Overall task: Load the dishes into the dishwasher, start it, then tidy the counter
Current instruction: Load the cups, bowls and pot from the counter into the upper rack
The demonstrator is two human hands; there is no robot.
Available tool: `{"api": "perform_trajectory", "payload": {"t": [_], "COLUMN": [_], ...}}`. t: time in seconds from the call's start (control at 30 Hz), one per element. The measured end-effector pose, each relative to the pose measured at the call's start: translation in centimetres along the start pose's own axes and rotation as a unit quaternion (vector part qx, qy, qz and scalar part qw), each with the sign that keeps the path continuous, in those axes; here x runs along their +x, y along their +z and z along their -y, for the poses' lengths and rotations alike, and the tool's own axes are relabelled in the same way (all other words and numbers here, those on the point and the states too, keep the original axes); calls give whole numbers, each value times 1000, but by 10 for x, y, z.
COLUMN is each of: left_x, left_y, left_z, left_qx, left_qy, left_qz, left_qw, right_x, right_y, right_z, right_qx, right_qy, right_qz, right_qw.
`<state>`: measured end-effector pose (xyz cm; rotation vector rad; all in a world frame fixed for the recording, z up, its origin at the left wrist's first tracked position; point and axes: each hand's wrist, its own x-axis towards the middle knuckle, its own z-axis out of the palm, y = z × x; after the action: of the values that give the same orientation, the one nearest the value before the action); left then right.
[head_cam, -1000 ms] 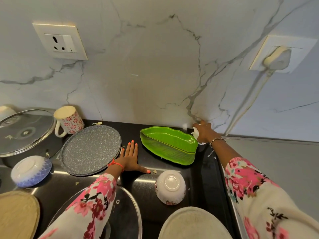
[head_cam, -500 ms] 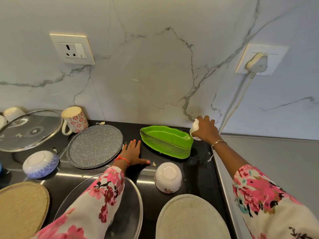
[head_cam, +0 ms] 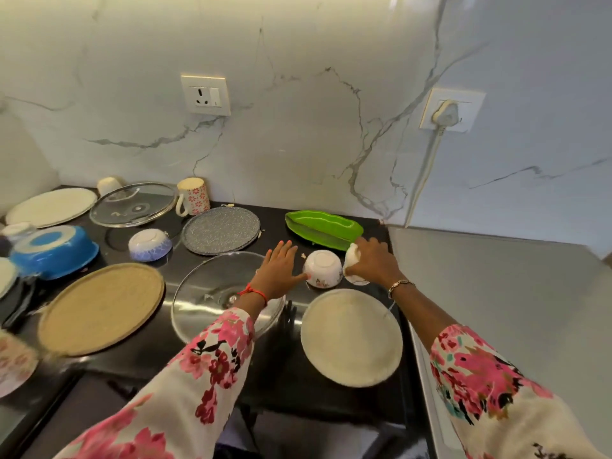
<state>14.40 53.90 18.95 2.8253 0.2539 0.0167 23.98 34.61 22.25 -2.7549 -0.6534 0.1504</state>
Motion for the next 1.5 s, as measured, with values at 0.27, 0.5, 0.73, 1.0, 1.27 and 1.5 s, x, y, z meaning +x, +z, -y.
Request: {"api": "perform_trajectory", "payload": {"t": [0.27,0.5,0.73,1.0,1.27,1.5], "left_x": [-170,-347,-498,-615,-675,-697], "left_y": [58,127,181,249,300,325], "left_z": [-31,-46,-81,-151,-271,-355], "left_qx": [-8,7,13,45,14,-30], "left_qy": [73,38,29,73,99,87], "left_qz": [-2,44,97,173,184,196], "left_qw": [997,998,995,981,978,976], "right_x": [-168,-349,-528,-683,-788,-831], "right_y": [29,83,141,185,174,143], "right_z": [10,9,-13,-64,-168,-255], "right_qx": [38,68,80,131,92,83], "right_qy": [3,34,113,184,181,178], "right_qz": [2,-7,72,116,116,118], "right_qw": [999,997,988,967,972,973]}}
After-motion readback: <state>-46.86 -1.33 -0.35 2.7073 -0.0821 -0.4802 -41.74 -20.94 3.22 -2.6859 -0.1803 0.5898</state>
